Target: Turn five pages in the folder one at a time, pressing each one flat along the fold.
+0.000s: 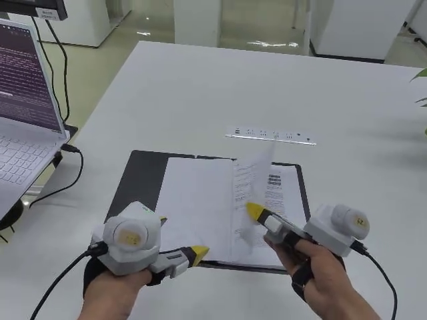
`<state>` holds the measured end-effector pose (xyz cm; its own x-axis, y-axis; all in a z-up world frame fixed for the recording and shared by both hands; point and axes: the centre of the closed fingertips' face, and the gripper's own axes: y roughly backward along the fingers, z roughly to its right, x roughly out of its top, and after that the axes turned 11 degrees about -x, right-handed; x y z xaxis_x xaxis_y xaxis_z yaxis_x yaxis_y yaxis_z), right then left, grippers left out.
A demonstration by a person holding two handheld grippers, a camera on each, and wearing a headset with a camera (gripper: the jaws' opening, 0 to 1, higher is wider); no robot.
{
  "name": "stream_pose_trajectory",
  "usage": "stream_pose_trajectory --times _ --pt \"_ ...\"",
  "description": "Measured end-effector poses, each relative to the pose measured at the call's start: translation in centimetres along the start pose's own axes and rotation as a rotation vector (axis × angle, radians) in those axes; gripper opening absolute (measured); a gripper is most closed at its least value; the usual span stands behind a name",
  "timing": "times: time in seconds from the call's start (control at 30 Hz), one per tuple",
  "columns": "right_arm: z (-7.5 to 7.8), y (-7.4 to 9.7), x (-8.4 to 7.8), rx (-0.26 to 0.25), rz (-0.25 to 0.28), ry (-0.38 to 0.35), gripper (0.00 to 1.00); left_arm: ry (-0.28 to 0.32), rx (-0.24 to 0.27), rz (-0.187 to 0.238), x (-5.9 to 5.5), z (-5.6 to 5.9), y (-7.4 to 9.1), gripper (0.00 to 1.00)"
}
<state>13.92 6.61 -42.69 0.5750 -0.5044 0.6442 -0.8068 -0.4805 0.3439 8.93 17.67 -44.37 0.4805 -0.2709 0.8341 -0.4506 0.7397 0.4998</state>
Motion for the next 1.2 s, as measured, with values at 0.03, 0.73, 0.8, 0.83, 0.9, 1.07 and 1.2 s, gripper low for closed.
stream_pose_trajectory --times 0.03,0.73,0.8,0.83,0.9,1.07,1.2 --pt "-0.3 -0.2 -0.1 0.007 -0.003 0.002 0.0 0.002 0.001 0.001 0.0 0.0 0.1 0.62" --pt "-6.0 -5.4 -5.7 0.116 -0.153 0.039 0.0 0.061 0.049 0.026 -0.9 -2.1 2.8 0.63" --pt "-6.3 -5.8 -6.3 0.122 -0.169 0.04 0.0 0.068 0.049 0.011 -1.5 -2.4 2.8 0.63" --pt "-6.4 -6.0 -6.6 0.124 -0.176 0.041 0.0 0.071 0.05 0.008 -1.7 -2.6 2.8 0.63" --pt "-6.5 -6.3 -7.0 0.129 -0.19 0.046 0.0 0.077 0.051 0.005 -1.9 -2.8 3.0 0.63" --pt "-6.6 -7.1 -8.0 0.131 -0.22 0.044 0.0 0.088 0.051 -0.006 -2.5 -3.2 3.1 0.64" --pt "-6.7 -7.7 -9.1 0.129 -0.246 0.043 0.0 0.091 0.051 -0.011 -2.7 -3.4 3.3 0.64"
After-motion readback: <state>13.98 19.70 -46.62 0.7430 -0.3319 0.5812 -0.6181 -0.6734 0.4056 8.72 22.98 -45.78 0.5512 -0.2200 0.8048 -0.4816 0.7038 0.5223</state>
